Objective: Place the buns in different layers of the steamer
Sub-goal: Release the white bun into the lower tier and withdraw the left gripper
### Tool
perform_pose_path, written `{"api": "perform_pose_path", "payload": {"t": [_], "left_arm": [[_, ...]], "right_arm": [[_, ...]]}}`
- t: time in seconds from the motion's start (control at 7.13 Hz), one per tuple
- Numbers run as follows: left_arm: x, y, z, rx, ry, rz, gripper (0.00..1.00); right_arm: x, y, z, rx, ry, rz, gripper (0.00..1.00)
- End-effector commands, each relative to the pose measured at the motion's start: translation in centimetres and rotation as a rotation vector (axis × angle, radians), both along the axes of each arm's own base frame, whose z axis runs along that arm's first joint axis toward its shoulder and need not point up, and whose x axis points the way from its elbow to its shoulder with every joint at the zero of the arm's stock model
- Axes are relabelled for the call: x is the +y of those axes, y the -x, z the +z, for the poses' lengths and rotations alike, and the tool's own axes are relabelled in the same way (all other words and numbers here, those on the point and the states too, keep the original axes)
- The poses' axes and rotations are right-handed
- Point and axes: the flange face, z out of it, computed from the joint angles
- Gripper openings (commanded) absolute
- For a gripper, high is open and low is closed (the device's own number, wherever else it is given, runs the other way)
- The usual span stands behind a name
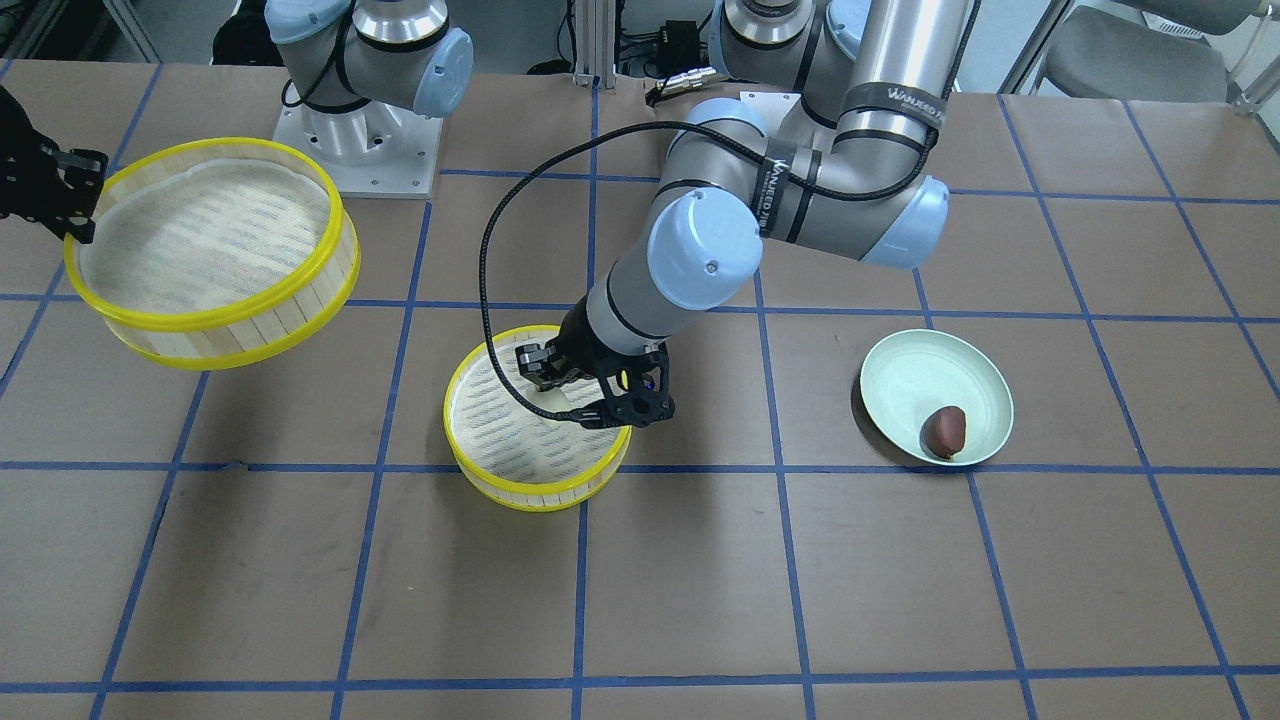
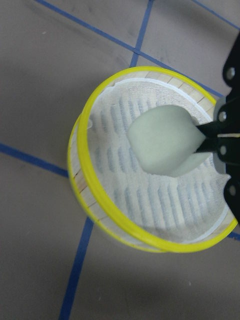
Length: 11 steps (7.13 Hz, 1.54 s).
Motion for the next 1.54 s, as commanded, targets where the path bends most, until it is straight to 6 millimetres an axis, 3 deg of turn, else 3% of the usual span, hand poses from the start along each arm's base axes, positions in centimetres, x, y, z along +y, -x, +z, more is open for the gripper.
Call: {"api": "perform_pose_path", "payload": {"t": [0.0, 0.28, 0.42, 0.56, 0.7, 0.98, 1.26, 1.4], "left_arm": [[0.3, 1.3, -0.6, 0.007, 0.027, -0.020, 1.00], [0.0, 0.2, -0.6, -0.114, 0.059, -0.004, 1.00], [-0.8, -2.5, 0.7, -0.201, 0.078, 0.025, 1.00], [-3.3, -7.3, 2.8, -0.200, 0.140, 0.032, 1.00], [-4.4, -11.5, 5.0, -0.216, 0.201, -0.038, 1.00], [-5.5, -19.4, 4.8, -0.342, 0.161, -0.116, 1.00], [-4.5, -28.1, 5.7, -0.403, 0.070, -0.212, 1.00], [-3.8, -32.3, 5.5, -0.401, 0.039, -0.328, 1.00]], "right_arm": [[-0.1, 0.1, -0.2, -0.004, -0.001, -0.006, 0.00], [-0.1, 0.1, -0.2, -0.004, -0.002, -0.004, 0.00], [-0.1, 0.1, -0.2, -0.004, -0.001, -0.006, 0.00], [-0.1, 0.0, -0.1, -0.003, 0.001, -0.006, 0.00], [-0.1, 0.1, -0.2, -0.004, -0.002, -0.006, 0.00], [-0.1, 0.1, -0.1, -0.004, -0.001, -0.006, 0.00], [-0.6, -0.2, -0.8, -0.004, -0.009, -0.042, 0.00], [-2.5, -3.1, -2.6, -0.021, -0.010, -0.067, 0.00]]}}
